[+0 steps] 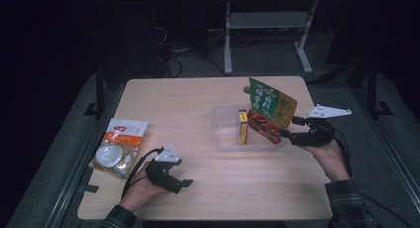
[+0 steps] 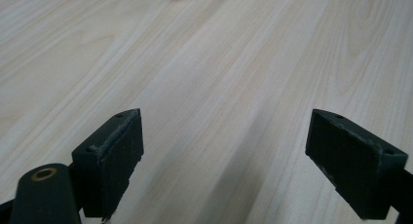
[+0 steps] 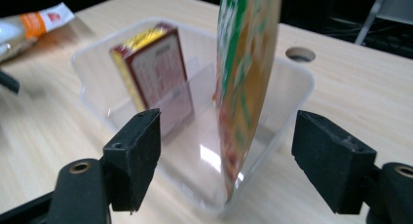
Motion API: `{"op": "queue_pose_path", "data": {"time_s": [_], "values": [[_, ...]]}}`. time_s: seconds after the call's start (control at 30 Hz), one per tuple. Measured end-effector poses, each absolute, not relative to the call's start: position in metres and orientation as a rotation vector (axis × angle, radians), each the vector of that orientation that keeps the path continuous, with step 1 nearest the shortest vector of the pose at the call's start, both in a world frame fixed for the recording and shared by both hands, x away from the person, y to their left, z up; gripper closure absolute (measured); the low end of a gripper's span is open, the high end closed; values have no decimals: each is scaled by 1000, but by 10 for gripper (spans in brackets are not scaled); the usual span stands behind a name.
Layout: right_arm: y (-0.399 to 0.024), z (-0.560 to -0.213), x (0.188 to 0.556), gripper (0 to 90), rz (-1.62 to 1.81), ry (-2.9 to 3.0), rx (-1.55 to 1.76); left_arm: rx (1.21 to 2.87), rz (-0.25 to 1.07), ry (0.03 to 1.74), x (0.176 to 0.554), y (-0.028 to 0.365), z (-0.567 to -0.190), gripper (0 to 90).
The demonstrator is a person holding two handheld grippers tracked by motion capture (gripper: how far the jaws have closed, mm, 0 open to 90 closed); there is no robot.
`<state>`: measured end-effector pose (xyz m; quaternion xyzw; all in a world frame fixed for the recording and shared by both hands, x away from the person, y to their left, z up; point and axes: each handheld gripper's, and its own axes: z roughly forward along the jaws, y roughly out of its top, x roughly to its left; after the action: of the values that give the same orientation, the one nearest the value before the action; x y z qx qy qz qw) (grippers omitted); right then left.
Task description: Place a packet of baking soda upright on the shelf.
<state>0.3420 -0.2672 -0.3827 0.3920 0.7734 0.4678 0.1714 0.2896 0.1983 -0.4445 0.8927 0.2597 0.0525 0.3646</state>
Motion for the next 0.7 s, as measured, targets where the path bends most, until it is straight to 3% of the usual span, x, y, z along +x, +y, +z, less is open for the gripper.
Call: {"op": "queue_pose_path", "data": {"time_s": [0.43,0.7], "values": [[-263,-405,299,237,1247,2284,1097,2279,165,684,280,200,-442,147],[-239,-417,276,239,1239,2417,1010,2281,175,698,270,206,-440,147]]}}
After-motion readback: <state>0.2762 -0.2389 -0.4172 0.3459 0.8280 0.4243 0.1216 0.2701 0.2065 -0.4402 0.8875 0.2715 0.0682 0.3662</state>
